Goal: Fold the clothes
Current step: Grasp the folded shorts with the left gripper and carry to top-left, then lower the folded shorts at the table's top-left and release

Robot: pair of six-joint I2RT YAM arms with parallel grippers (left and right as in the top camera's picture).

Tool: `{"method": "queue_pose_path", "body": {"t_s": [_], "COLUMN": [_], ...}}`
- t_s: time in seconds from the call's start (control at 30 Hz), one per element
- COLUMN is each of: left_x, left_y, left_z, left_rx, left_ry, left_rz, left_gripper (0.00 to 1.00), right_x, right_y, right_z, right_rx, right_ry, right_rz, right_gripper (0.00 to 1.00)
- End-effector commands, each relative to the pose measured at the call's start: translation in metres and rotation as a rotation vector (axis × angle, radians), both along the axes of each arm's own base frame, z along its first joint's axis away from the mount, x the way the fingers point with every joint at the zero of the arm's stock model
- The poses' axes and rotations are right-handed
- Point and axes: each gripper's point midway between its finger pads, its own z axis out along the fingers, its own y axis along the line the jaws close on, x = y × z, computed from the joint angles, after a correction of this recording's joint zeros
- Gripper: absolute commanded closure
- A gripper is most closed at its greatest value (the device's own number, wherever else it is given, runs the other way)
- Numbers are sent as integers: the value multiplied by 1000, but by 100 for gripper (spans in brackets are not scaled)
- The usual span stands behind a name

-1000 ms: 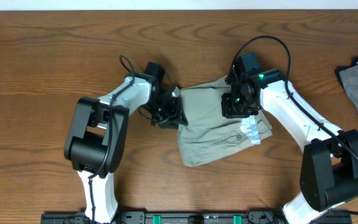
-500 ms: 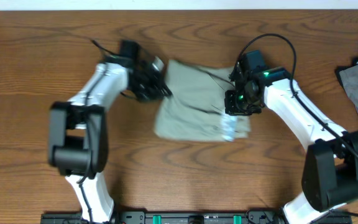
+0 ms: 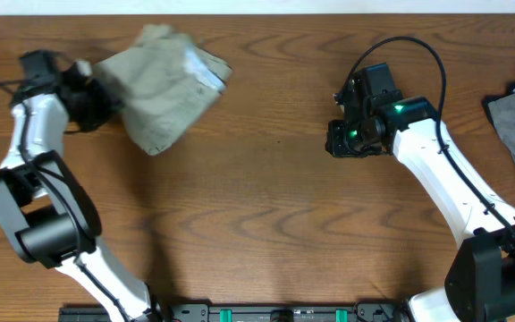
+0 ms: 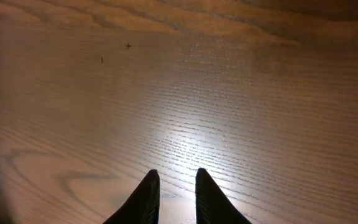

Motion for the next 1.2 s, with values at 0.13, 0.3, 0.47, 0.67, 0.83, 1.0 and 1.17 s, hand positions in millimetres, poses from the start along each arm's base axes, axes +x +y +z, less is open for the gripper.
{"method": "queue_pose_path", "body": {"t_s": [0.13,0.3,0.47,0.67,0.83,1.0,1.17], "left_x": [-37,-65,-67,-60,-40,-15,-17], "left_y": [10,9,-1,8,2,-23,-54], "left_z": [-26,-33,-11,11,10,-16,-50], "left_rx": [-6,12,35,154,221,291,263], "left_ry": [163,291,262,191,113,45,111], "left_rz": [-1,5,-48,-71,-146,-263,-339], "left_gripper": [59,59,75,94,94,94,94], "right_x": [4,4,4,9,13,18,14], "right_y": [2,2,2,3,4,5,7], "right_z": [11,11,11,13,14,16,16], "right_rx": [34,34,34,30,35,43,49], "right_ry": [-17,-18,-19,-43,-62,-85,-69], "right_rz": [-9,-9,-8,0,0,0,5], "right_gripper": [81,81,81,79,79,79,79]}}
